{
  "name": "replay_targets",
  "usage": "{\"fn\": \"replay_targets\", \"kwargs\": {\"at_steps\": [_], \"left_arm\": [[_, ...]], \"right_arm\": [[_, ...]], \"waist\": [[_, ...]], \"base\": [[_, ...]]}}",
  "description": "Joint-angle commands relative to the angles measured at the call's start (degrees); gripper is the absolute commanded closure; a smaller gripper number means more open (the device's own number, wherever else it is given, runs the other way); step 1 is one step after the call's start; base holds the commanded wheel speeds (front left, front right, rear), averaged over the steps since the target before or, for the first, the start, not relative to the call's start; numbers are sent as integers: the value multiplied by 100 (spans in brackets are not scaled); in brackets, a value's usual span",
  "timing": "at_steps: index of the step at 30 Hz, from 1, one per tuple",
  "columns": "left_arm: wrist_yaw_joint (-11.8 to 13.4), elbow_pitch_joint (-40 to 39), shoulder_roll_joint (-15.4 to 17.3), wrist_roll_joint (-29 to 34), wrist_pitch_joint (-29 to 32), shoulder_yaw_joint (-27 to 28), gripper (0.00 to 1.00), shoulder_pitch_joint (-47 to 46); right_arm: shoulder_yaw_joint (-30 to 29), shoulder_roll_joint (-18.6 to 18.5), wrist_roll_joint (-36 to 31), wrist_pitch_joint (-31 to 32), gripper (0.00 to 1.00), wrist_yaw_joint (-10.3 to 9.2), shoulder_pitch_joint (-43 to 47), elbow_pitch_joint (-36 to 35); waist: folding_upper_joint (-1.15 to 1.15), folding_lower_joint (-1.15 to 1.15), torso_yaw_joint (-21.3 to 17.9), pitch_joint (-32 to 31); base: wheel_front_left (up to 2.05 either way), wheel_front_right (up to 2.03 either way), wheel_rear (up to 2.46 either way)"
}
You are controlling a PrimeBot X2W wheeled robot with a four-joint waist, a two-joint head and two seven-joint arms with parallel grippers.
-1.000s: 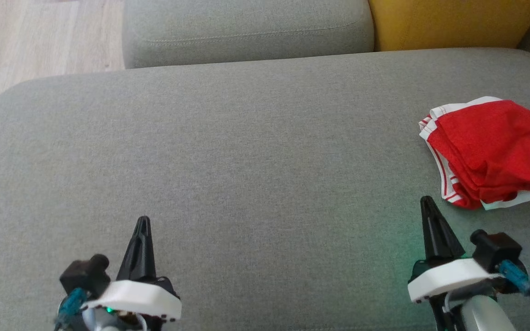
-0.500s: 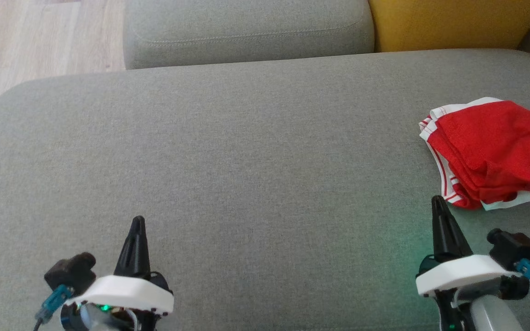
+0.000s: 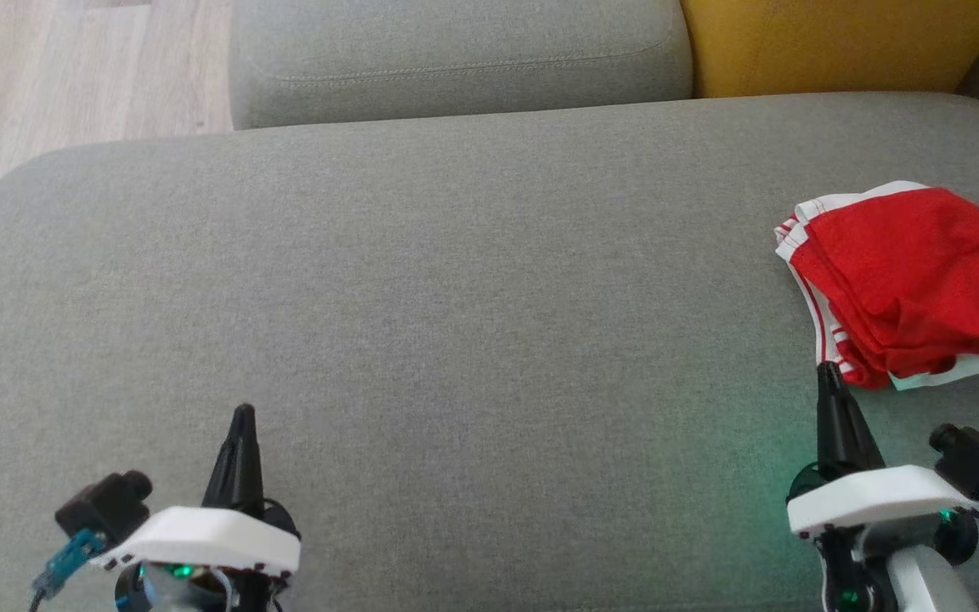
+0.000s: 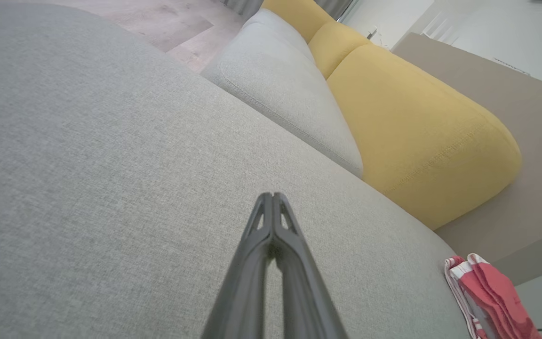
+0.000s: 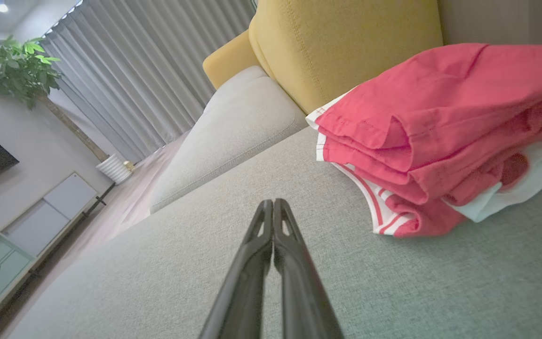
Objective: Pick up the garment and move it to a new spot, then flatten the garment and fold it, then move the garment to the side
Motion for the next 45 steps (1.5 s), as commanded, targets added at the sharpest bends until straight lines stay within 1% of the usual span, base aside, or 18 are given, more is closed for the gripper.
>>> {"fn": "replay_targets", "kwargs": {"at_steps": [1,11,45], "left_arm": [[-59,-164,81,-145,35,109,100,-335],[-169,-107,102,-825,199,241,100,-400],[-500,81,134,-2827,727,678,100,-605]], "right_arm": [[-11,-24,169,21,100,6,-272,-229],[-98,-26,921,199,100,7,-277,-275],[-368,-24,3164,742,100,12,-295,-414]], "waist": [[0,0,1,-1],[0,0,7,-10],[0,0,25,-38]], "base": [[0,0,0],[0,0,0],[0,0,0]]}}
